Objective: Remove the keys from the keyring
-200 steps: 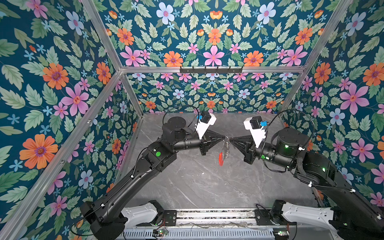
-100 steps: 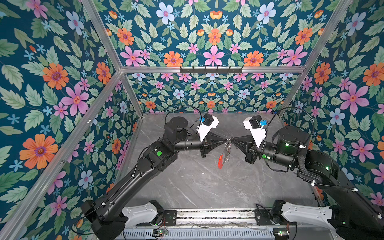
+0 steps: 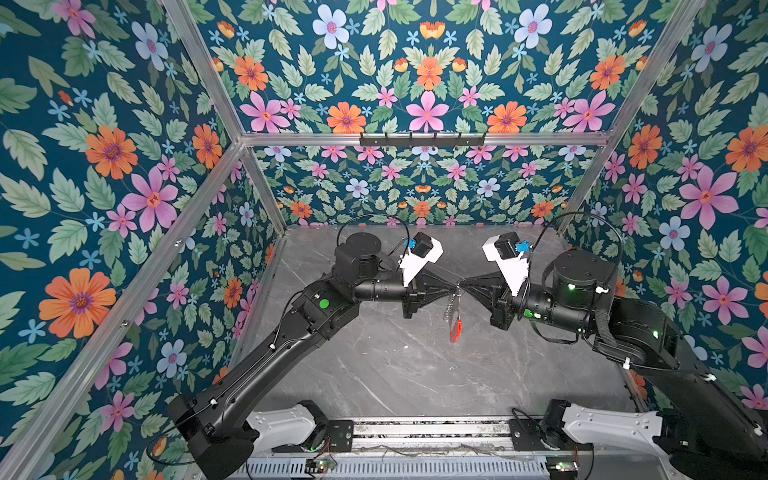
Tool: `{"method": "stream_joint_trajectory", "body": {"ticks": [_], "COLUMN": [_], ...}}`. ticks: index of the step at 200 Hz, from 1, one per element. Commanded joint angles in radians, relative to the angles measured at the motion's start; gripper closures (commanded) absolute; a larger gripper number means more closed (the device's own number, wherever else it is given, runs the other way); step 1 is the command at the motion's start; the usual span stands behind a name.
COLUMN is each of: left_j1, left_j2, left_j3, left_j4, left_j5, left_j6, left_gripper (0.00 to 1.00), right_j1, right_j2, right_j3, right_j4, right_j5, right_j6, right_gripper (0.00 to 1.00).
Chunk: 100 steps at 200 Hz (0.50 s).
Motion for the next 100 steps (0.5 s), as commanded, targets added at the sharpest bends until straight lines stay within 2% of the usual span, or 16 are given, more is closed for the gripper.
{"method": "stream_joint_trajectory", "body": {"ticks": [1,34,100], "left_j1": [-0.001,0.0,0.001], "left_j2": [0.007,-0.007,-0.076], "left_j3": [-0.005,-0.035,-0.184], "left_j4": [-0.074,-0.03,0.204], "left_j5": [0.009,0.031,0.071], "left_j6": [0.02,0.014,-0.057], "left_gripper": [1.0,1.0,1.0], "right_j1": [0.001,0.001,0.001], "right_j2": [0.002,0.03,0.134], "right_j3": [0.02,0.063,0.218], "right_j4": [0.129,0.101,0.005], "right_j5": [-0.077,-0.119,-0.203], "right_j6": [-0.019,-0.035,-0.045], "right_gripper": [1.0,1.0,1.0]}}
